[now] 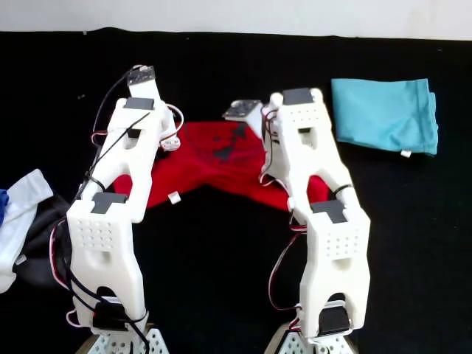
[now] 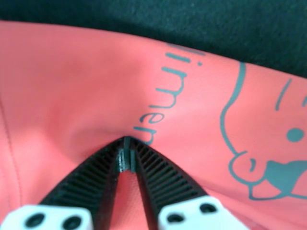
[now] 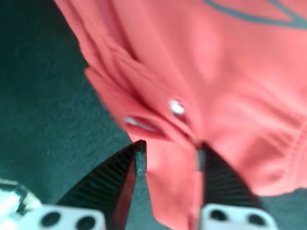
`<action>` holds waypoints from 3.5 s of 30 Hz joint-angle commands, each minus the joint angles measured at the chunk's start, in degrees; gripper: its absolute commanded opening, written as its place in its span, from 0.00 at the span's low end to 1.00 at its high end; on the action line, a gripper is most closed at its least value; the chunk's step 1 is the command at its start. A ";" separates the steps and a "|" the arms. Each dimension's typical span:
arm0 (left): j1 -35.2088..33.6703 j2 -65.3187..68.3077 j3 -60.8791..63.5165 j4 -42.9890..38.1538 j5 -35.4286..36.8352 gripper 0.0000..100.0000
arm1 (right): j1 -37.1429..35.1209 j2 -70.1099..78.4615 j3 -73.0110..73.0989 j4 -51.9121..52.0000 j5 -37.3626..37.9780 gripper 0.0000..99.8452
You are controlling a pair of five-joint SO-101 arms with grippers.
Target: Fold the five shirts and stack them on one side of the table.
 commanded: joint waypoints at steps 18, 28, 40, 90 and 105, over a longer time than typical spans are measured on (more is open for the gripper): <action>0.48 0.22 -0.92 -0.09 0.26 0.01 | -2.77 -0.75 -3.21 3.82 -5.45 0.14; 0.48 0.22 -0.92 -0.09 0.26 0.01 | -9.27 -1.89 -6.29 2.77 -5.45 0.22; 0.48 0.22 -0.92 0.00 0.26 0.01 | -11.38 -4.00 -4.26 3.82 -3.52 0.14; 0.48 0.22 -0.92 0.00 0.26 0.01 | -8.66 -13.14 14.90 3.47 0.26 0.22; 0.48 0.22 -0.92 0.00 0.26 0.01 | 7.87 4.62 2.42 -24.84 -8.53 0.17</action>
